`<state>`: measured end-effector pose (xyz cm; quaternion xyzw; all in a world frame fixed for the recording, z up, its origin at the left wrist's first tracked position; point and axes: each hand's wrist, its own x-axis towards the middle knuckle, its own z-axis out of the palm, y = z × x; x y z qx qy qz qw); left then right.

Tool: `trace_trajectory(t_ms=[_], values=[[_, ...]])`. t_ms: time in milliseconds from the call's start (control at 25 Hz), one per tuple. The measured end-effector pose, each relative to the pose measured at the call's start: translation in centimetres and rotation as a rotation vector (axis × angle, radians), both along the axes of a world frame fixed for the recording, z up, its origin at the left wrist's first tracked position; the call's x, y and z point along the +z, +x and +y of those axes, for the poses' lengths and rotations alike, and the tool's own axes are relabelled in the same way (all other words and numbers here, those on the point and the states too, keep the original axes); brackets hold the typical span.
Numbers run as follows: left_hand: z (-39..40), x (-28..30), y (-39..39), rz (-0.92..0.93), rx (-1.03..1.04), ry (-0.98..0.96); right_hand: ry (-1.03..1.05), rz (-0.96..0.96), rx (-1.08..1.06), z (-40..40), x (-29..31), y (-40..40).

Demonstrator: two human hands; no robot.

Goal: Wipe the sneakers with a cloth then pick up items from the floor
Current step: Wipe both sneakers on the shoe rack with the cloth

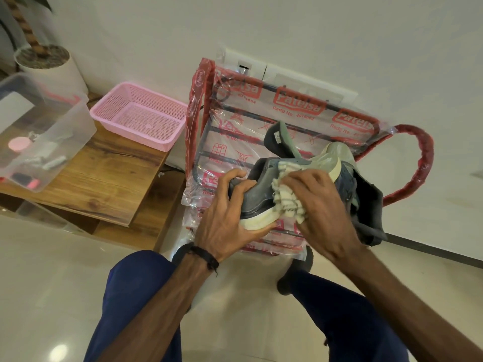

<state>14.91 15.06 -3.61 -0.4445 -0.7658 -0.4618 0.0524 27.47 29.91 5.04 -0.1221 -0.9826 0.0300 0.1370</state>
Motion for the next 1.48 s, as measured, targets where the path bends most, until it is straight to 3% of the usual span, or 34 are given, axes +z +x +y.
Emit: trace_trajectory(t_ms=[160, 360, 560, 640, 720, 840, 1000, 1160, 1320, 1480], values=[[-0.2, 0.0, -0.1, -0.046, -0.023, -0.003, 0.007, -0.008, 0.179, -2.6, -0.9, 1.1], [0.1, -0.3, 0.2, 0.058, 0.021, -0.024, -0.021, 0.047, -0.045, 0.2, -1.2, 0.2], [0.3, -0.7, 0.1, 0.131, 0.037, -0.050, -0.078, 0.052, 0.126, -3.4, -0.9, 1.8], [0.2, -0.7, 0.2, 0.154, 0.055, -0.060, -0.007, 0.045, 0.194, -3.9, -1.1, 2.2], [0.3, -0.4, 0.0, 0.175, 0.080, -0.070, 0.051, 0.031, 0.129, -2.3, -1.5, 2.0], [0.5, -0.4, -0.1, 0.206, 0.054, -0.042, -0.037, 0.063, -0.072, 0.0, -1.1, 1.0], [0.3, -0.6, -0.1, 0.225, -0.015, -0.004, -0.003, 0.056, 0.169, -2.9, -1.6, 2.2], [0.5, -0.5, 0.0, 0.287, 0.009, -0.039, -0.094, 0.105, -0.044, -0.7, -1.5, 1.6], [0.1, -0.8, -0.2, 0.257, 0.016, -0.029, -0.027, 0.089, 0.159, -3.4, -2.3, 2.0], [0.5, -0.4, 0.0, 0.276, 0.053, -0.005, -0.079, 0.118, -0.078, -0.7, -1.5, 0.8]])
